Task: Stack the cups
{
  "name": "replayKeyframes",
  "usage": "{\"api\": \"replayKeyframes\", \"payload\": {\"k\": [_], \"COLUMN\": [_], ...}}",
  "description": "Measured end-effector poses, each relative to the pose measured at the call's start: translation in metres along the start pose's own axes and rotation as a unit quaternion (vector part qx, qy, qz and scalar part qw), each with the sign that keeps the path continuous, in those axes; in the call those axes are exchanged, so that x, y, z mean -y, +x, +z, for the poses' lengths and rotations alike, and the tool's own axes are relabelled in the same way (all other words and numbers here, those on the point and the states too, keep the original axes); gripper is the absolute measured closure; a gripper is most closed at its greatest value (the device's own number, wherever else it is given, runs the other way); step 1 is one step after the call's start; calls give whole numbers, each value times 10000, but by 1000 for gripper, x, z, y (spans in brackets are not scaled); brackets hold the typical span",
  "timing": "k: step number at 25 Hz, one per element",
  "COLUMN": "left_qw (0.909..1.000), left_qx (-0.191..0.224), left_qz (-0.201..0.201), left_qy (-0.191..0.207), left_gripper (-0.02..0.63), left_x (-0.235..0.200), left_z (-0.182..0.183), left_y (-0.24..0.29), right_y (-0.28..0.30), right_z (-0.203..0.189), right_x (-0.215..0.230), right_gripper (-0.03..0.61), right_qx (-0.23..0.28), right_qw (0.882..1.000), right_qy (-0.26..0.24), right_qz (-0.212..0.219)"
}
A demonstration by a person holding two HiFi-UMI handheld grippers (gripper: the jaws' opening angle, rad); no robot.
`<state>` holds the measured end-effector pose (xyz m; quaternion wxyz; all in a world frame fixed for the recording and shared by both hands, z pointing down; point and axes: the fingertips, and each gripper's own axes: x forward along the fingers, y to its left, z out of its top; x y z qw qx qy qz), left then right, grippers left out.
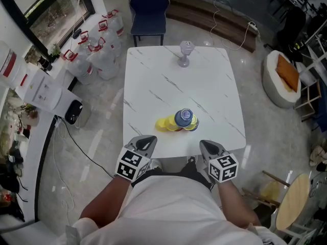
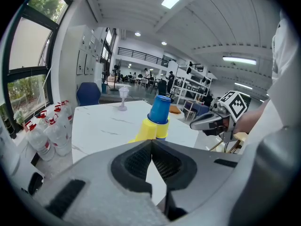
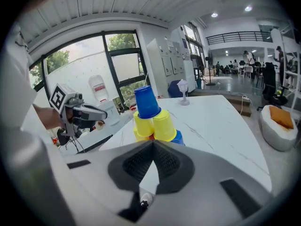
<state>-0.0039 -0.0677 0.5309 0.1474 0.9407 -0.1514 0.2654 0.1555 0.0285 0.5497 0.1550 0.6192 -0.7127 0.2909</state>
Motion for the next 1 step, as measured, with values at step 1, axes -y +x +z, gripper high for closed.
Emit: {"api": "replayKeyframes", "payload": {"k": [1], "left_qw": [10000], "left_qx": [7], "left_qz": [-1], "left_qy": [2], "left_gripper": [604], "left_x": [0], "left_z": [0], "left_y": [0], "right_y": [0], "right_z": [0], "right_x": [1], "right_gripper": [574], "right_qx": [0], "right_qw": [10000], "right_qy": [-5], "right_qz": [-1]}}
